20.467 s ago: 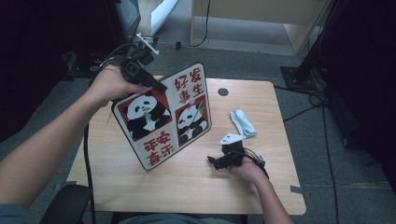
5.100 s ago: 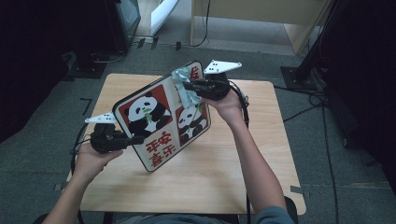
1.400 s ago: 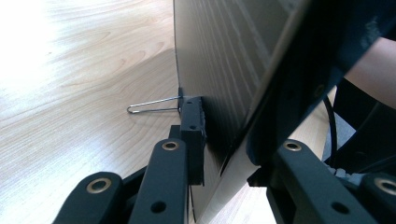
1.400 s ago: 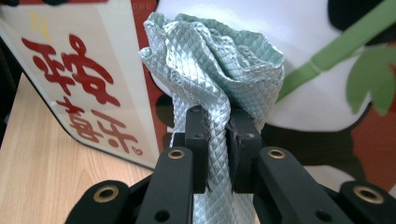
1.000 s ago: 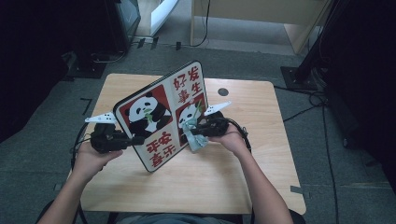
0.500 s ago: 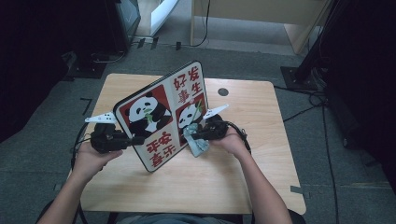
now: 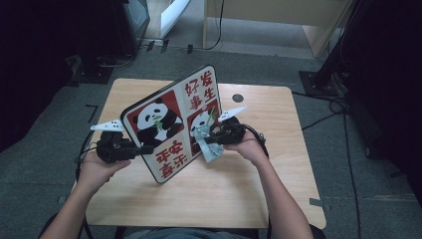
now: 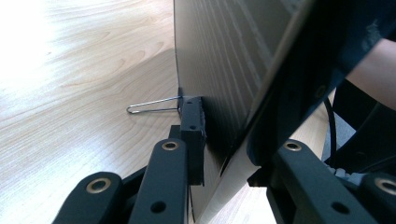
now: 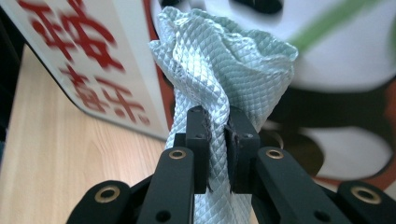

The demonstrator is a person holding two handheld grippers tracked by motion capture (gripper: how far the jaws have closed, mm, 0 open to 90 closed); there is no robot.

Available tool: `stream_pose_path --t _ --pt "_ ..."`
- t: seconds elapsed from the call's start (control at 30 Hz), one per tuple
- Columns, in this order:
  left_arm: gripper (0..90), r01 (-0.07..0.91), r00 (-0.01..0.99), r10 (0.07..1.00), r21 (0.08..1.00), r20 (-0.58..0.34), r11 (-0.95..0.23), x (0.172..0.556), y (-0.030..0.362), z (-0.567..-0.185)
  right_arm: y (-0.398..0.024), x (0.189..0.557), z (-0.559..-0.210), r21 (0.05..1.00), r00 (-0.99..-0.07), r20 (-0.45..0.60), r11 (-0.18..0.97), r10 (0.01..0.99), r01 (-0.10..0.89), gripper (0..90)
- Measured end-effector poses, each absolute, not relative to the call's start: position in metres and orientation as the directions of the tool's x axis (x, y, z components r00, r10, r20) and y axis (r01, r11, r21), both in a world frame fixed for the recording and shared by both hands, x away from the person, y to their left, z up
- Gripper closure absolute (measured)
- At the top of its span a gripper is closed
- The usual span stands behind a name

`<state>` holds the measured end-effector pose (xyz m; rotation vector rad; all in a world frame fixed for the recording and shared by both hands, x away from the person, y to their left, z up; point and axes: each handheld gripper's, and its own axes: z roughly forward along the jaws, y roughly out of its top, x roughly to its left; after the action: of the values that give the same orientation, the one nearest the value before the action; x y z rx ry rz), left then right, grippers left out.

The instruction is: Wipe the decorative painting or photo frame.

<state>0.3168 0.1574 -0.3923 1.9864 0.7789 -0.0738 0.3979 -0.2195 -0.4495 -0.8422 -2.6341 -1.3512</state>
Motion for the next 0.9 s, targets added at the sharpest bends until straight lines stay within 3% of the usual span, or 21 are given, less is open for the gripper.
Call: stream_pose_path --t 0.9 --pt "75.6 0.559 0.784 0.505 0.766 -0.362 -0.318 0.316 0.157 -0.393 -0.202 0.393 -0.333 0.906 -0.887 0.156 0.295 0.435 0.304 81.9"
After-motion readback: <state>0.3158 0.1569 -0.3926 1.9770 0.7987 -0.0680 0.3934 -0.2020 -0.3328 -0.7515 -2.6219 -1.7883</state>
